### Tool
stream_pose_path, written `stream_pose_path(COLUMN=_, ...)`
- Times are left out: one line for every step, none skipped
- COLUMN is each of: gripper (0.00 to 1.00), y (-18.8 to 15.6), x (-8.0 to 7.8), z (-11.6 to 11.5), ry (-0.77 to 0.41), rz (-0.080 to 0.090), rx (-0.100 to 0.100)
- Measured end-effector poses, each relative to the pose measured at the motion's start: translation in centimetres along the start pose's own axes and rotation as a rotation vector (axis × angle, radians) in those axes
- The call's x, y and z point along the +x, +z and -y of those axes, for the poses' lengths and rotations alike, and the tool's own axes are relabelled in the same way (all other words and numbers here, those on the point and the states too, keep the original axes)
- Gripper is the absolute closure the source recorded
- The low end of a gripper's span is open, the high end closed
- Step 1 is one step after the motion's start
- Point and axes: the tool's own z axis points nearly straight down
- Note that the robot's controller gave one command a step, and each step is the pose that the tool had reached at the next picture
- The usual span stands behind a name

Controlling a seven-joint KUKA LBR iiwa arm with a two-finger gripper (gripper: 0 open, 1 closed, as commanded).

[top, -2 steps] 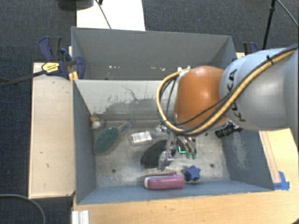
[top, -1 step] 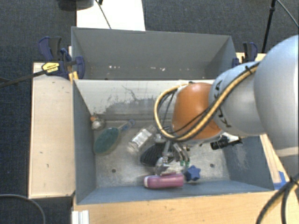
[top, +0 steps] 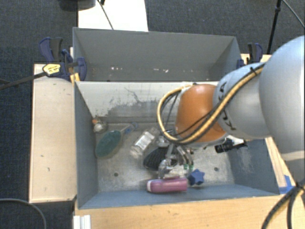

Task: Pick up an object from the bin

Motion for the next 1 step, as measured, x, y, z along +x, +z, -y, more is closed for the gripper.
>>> stream_pose_path(gripper=1.0, y=-14.32, x=0.44, z=-0.25, ry=-0.001, rz=0.004, rx=0.0)
